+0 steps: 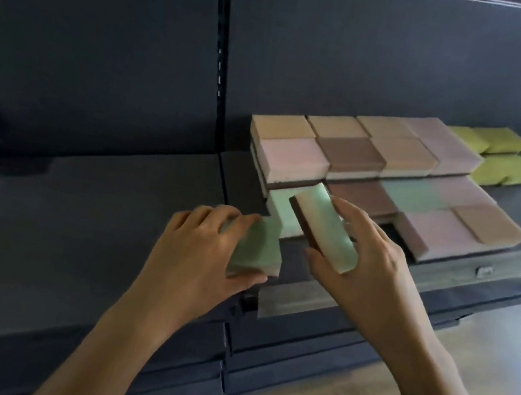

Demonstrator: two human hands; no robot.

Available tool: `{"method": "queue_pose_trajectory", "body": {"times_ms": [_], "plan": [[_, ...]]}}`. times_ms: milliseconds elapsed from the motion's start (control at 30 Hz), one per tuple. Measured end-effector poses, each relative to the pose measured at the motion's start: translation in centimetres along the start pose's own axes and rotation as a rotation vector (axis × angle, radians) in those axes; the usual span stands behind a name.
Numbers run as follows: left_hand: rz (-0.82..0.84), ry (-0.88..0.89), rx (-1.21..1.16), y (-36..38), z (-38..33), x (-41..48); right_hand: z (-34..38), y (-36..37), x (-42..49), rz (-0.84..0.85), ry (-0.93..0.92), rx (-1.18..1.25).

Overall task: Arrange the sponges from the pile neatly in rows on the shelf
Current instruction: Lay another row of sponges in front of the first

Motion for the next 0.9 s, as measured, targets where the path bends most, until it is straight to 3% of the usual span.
{"method": "queue_pose_trajectory", "body": {"times_ms": [200, 467, 700, 900], "plan": [[0.073, -0.111, -0.031, 3.2, -2.7, 1.6, -4.7, -1.2, 1.4, 0.049, -0.084, 0.024], [0.025, -0.192, -0.063, 3.8, -3.5, 1.1, -6.2, -1.3, 2.4, 0.126, -0.206, 0.060], [-0.137, -0.004, -0.107, 2.4, -5.6, 2.4, -5.7, -1.7, 2.3, 0.129, -0.232, 0.044], [-0.152, 0.154, -0.214, 2.8, -6.6, 4.1, -6.0, -2.2, 1.7, 0.145, -0.304, 0.012]]}}
Point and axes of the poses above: each hand's wrist, its own x-axis towards the middle knuckle, its own y-axis out of the palm, z = x × y, the point moved 1 cm from there along x, towards the middle knuckle, and after that the axes turned 13 degrees about -x, right-handed, at the moved point
